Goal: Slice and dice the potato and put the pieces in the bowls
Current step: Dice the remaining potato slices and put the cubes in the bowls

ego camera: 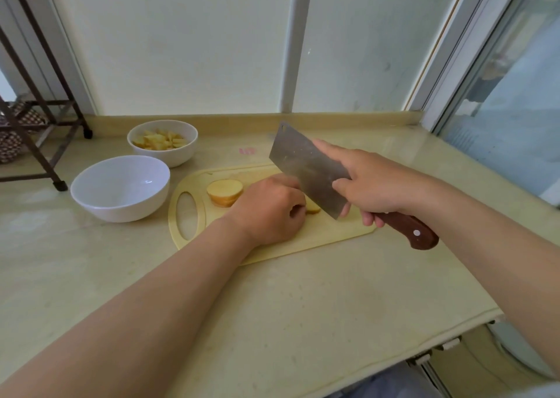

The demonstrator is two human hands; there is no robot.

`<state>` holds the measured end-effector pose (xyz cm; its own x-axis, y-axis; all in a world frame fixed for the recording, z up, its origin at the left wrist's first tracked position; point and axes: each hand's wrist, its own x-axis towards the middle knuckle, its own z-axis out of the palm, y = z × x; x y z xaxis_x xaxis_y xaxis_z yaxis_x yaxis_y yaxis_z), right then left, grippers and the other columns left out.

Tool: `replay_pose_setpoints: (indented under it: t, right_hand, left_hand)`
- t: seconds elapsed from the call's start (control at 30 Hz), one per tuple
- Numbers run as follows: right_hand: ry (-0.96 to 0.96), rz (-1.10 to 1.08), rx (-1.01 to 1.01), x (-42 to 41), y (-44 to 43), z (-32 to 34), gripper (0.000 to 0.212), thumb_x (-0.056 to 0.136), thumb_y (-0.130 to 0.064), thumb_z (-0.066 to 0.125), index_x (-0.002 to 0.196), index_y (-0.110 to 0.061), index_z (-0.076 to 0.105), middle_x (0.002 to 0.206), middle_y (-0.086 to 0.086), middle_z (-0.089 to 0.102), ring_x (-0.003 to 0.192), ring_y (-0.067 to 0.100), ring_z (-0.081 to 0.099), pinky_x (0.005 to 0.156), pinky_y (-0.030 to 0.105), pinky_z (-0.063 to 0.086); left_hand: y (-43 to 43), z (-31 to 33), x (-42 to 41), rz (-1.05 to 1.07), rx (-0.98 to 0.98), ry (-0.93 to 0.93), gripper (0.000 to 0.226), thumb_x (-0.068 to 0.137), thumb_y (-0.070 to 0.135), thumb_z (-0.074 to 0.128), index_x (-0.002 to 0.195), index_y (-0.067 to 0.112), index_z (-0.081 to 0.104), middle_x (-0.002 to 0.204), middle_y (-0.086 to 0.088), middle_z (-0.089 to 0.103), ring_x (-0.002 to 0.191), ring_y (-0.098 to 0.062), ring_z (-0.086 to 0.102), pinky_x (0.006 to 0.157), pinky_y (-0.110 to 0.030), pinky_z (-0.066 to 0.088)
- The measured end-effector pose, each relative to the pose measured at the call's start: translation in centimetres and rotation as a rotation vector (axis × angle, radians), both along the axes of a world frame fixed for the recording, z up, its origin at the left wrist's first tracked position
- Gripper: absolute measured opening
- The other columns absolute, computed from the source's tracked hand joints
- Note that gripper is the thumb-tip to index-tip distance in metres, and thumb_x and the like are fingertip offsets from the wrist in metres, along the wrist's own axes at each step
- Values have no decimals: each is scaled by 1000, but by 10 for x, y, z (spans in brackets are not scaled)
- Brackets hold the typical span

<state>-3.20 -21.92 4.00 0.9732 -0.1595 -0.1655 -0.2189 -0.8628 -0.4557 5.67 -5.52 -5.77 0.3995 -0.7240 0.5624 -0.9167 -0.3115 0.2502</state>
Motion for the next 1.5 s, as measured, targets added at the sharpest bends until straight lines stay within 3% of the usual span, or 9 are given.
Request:
replay_pose_setpoints:
  t: [0.33,0.5,0.73,1.07,1.5]
  right_hand:
    - [75,35,-94,-16,8,6,80,108,-14,37,153,-69,0,87,9,72,43,17,63,48,34,59]
    - [98,18,-159,-11,29,0,87,104,-9,37,153,-66,-6,94,6,62,51,23,69,48,38,61]
    - [44,27,-126,21,37,-6,92,97,-3,35,158,-59,-4,93,14,70,60,29,73,48,36,61]
    - [94,-20,-33,-9,15,12,88,102,-2,36,156,-65,6,89,14,74,46,18,64,47,31,55]
    - [94,7,-94,-18,24,9,85,104,-8,36,154,-67,2,90,11,73,44,18,65,46,32,57]
  left_hand:
    - [1,2,0,-19,6,4,16,82,16,61,73,12,73,77,0,63,71,-19,56,62,-34,53]
    - [1,2,-1,-21,5,2,15,79,16,61,74,11,75,75,-2,65,69,-22,58,58,-35,53]
    - [2,1,-1,-37,-2,44,17,77,15,62,85,16,78,84,-1,70,78,-24,63,65,-33,54]
    - [4,4,2,4,-12,107,16,77,18,59,70,12,72,74,-2,61,69,-22,56,62,-36,52]
    - [4,4,2,6,-3,86,13,80,16,63,77,11,74,77,-2,62,72,-21,56,64,-38,52]
